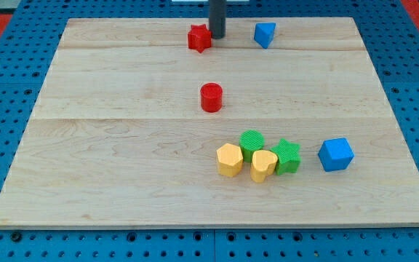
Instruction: Move the red circle top left of the board
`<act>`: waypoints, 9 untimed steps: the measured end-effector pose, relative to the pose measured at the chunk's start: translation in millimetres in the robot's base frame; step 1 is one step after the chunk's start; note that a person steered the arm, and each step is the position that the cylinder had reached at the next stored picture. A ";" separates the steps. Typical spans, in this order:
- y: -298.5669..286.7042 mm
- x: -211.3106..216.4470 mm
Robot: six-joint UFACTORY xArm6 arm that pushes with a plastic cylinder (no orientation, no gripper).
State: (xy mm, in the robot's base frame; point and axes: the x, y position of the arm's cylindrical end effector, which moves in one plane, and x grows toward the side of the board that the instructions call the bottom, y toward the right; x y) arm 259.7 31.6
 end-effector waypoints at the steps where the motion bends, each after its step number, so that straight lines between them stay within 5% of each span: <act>1: 33.8 73.0; 2: 39.0 141.2; 3: 3.1 163.8; 5: -91.6 138.6; 6: -54.3 155.3; 7: -60.7 111.1; 9: -120.9 73.3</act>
State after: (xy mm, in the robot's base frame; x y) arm 333.0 -89.2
